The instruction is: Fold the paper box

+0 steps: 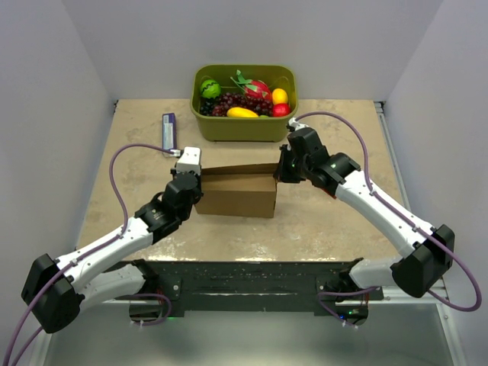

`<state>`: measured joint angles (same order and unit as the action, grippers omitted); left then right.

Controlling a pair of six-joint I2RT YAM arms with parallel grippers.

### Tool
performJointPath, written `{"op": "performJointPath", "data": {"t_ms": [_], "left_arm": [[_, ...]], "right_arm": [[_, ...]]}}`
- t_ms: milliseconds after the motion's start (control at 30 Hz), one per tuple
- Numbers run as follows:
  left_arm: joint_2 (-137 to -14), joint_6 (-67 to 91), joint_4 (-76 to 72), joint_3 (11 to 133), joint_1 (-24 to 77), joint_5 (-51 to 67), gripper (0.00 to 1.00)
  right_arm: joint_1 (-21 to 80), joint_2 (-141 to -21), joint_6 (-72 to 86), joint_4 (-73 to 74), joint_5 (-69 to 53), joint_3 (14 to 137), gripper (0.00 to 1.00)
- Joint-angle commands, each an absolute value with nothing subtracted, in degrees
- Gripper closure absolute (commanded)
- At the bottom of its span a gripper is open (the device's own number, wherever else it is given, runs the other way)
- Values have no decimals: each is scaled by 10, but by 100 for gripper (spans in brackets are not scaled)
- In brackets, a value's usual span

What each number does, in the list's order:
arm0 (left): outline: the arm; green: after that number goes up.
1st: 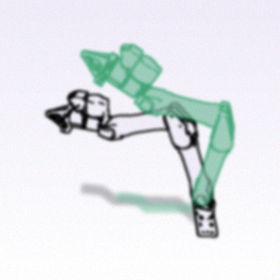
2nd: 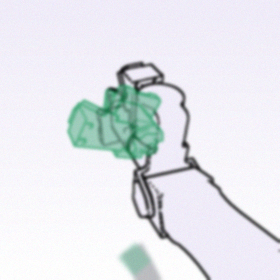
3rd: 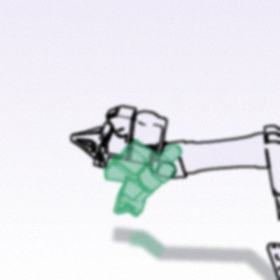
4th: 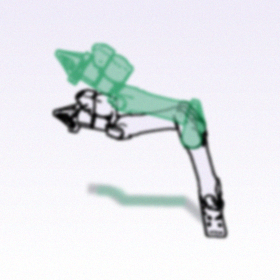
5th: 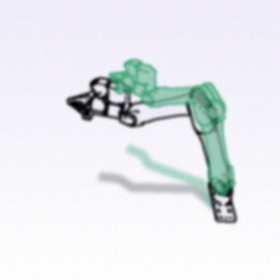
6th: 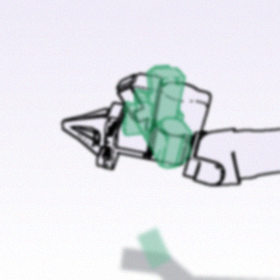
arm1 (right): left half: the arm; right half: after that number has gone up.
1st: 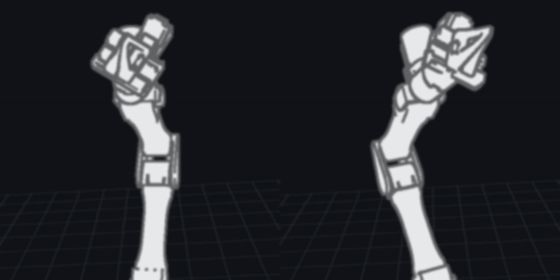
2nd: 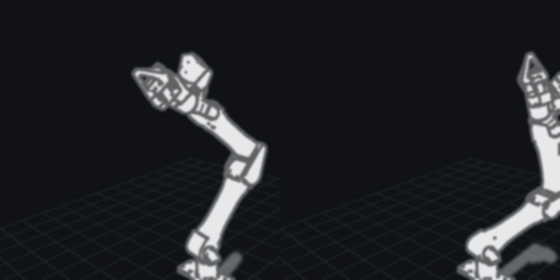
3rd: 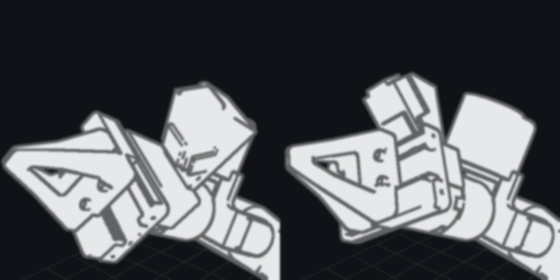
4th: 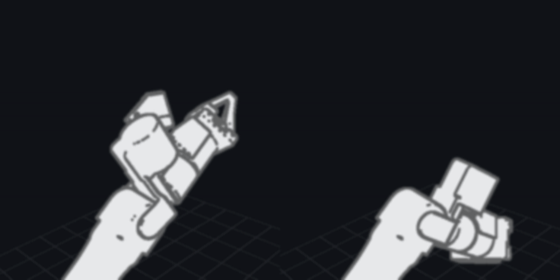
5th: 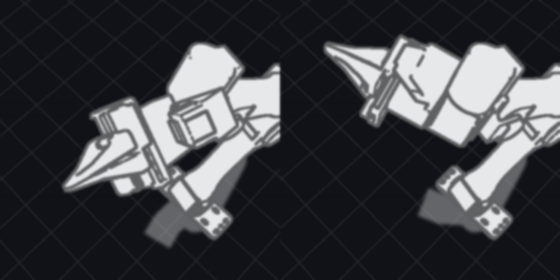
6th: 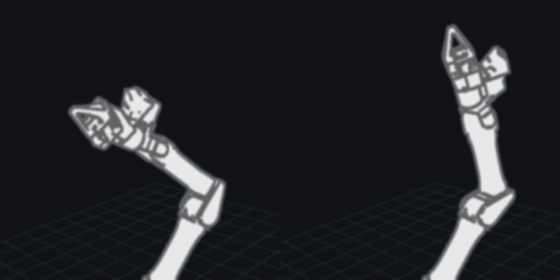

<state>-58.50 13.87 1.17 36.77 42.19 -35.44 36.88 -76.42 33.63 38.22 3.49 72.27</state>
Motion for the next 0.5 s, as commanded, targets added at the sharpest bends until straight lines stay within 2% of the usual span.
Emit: {"op": "performJointPath", "data": {"t_ms": [0,467], "left_arm": [[-613,144,68,360,452,-266,92],[-618,136,69,360,465,-282,92]], "right_arm": [[398,-739,401,217,-85,740,100],[396,-723,434,193,-99,733,100]]}}
